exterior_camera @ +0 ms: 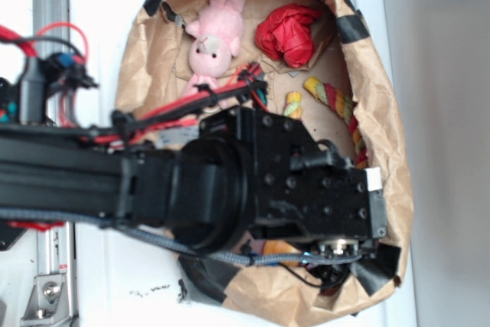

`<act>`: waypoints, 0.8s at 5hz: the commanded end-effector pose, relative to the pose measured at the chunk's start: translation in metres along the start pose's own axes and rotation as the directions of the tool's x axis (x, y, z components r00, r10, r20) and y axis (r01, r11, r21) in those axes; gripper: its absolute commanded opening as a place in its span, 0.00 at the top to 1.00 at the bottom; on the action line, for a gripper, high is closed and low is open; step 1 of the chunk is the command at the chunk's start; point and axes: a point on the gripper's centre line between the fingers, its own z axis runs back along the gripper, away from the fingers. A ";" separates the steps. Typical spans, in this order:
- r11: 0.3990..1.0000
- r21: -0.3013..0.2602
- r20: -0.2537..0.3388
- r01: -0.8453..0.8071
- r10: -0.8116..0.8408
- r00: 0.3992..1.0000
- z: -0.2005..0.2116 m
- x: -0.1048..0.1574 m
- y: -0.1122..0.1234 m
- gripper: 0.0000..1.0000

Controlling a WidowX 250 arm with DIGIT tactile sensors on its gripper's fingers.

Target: Grab the yellow duck.

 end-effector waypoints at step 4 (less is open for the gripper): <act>0.995 -0.097 -0.017 0.038 -0.040 0.999 -0.009 -0.007 0.003 1.00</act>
